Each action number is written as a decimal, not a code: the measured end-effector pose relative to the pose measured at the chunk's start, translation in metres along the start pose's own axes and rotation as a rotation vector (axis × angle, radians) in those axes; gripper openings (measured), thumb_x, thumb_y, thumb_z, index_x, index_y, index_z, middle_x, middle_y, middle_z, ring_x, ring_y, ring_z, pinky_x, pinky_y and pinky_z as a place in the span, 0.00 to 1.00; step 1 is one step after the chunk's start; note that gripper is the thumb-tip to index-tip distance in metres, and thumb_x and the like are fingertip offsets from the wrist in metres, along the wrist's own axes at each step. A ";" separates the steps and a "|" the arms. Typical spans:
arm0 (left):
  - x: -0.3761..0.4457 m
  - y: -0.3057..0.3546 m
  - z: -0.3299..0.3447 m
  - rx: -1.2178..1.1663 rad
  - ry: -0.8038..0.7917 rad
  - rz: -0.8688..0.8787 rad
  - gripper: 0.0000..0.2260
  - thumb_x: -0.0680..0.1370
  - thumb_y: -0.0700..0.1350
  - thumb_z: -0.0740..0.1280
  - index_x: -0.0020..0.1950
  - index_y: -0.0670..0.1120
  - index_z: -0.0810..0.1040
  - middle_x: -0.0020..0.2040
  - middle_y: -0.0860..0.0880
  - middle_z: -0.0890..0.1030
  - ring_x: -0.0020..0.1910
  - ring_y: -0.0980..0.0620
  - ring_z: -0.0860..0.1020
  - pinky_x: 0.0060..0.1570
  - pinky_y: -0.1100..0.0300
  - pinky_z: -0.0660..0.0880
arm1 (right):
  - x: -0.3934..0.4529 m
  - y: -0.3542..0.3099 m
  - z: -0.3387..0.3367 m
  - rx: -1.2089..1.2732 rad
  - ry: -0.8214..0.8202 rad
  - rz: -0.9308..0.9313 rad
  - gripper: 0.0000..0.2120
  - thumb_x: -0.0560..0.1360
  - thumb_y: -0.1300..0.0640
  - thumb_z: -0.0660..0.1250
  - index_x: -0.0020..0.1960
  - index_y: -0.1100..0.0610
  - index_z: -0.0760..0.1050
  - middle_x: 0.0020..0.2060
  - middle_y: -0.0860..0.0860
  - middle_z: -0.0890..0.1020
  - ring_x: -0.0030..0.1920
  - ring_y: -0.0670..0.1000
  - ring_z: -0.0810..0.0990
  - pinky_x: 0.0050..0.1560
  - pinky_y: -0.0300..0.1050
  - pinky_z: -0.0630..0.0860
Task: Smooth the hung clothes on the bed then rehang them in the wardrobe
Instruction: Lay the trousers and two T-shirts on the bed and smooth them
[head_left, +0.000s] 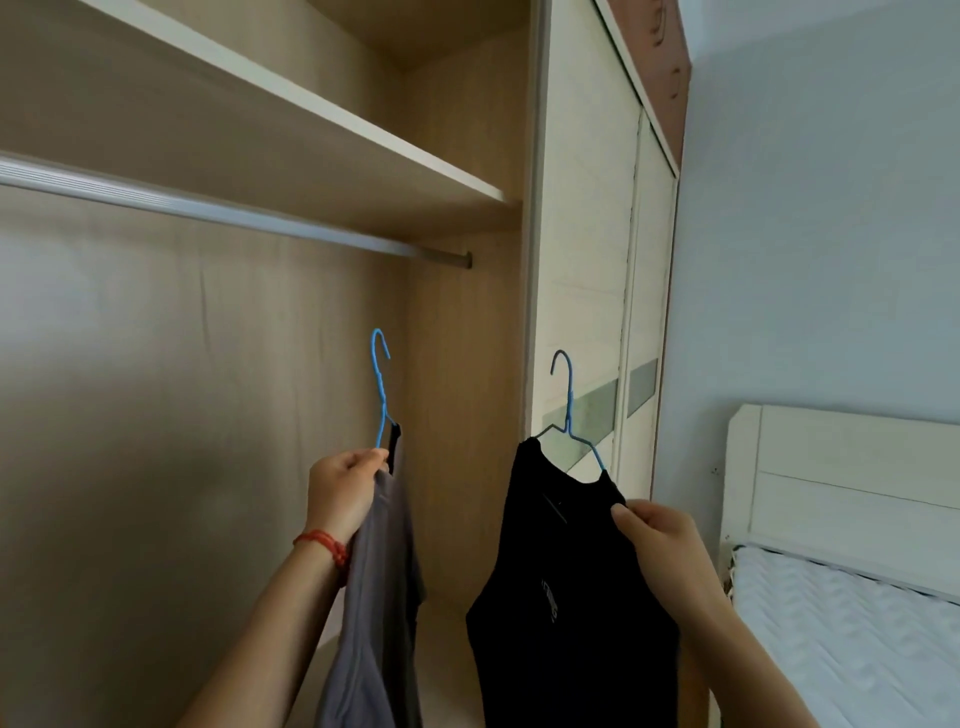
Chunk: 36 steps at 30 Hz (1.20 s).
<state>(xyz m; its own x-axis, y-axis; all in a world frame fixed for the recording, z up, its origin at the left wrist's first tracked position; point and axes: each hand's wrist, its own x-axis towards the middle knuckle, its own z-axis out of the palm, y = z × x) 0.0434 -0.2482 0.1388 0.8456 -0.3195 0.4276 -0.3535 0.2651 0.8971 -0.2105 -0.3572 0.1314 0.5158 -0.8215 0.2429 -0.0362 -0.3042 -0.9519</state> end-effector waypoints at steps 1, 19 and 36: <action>0.011 -0.002 0.005 0.003 0.006 0.006 0.16 0.74 0.34 0.65 0.27 0.44 0.74 0.20 0.54 0.75 0.24 0.62 0.75 0.24 0.78 0.66 | 0.009 0.001 0.004 0.002 -0.004 -0.002 0.14 0.78 0.59 0.59 0.38 0.64 0.75 0.19 0.47 0.67 0.19 0.42 0.64 0.26 0.36 0.61; 0.262 -0.030 0.114 -0.133 -0.036 0.064 0.15 0.74 0.33 0.64 0.28 0.45 0.74 0.15 0.59 0.73 0.17 0.66 0.71 0.26 0.72 0.70 | 0.251 -0.026 0.091 -0.055 0.073 -0.129 0.13 0.79 0.58 0.58 0.41 0.63 0.76 0.22 0.50 0.64 0.23 0.46 0.64 0.29 0.41 0.59; 0.426 -0.026 0.147 0.020 0.066 0.168 0.06 0.72 0.35 0.67 0.41 0.33 0.82 0.14 0.59 0.72 0.16 0.67 0.69 0.32 0.65 0.70 | 0.447 -0.073 0.173 0.092 -0.001 -0.193 0.15 0.79 0.57 0.57 0.54 0.68 0.75 0.26 0.51 0.67 0.25 0.48 0.65 0.28 0.42 0.62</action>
<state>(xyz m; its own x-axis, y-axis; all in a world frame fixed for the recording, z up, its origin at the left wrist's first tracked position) 0.3537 -0.5250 0.3139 0.7982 -0.2121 0.5637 -0.4989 0.2916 0.8161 0.1711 -0.6192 0.2768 0.5063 -0.7517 0.4227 0.1416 -0.4110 -0.9006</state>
